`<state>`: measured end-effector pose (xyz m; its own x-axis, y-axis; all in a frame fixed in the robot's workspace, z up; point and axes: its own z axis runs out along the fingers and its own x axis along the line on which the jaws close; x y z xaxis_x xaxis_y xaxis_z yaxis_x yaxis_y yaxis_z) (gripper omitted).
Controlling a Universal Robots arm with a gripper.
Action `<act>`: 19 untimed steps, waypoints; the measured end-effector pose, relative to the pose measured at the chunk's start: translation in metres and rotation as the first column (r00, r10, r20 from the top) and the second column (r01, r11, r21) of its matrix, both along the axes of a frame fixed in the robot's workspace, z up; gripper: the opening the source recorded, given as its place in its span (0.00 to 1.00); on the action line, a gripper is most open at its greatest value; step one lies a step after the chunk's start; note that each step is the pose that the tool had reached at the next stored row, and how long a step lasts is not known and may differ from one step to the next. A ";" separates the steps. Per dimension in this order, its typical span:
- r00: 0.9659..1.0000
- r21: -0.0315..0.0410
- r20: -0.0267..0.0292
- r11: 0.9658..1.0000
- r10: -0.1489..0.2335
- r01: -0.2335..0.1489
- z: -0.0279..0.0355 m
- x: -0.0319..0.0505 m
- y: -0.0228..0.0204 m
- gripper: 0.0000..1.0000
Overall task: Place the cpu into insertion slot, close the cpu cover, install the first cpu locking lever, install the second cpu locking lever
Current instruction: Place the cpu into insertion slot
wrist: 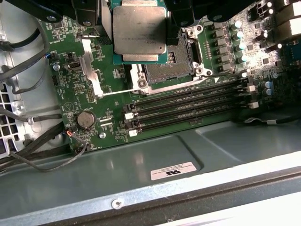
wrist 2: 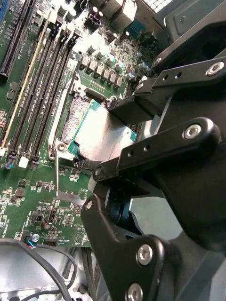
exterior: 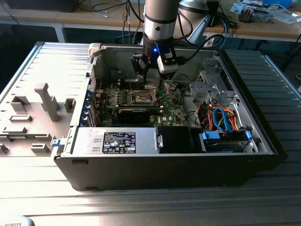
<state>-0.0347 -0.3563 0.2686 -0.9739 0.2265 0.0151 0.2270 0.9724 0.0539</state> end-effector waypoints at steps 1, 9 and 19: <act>1.000 0.000 0.000 1.000 -0.001 0.001 0.0000 0.0000 0.0000 0.54; 1.000 -0.003 0.000 1.000 -0.013 0.013 0.0000 0.0000 0.0000 0.54; 1.000 -0.005 0.000 1.000 -0.026 0.026 0.0000 0.0000 0.0000 0.54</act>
<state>-0.0347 -0.3563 0.2686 -0.9677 0.2518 0.0139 0.2521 0.9664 0.0493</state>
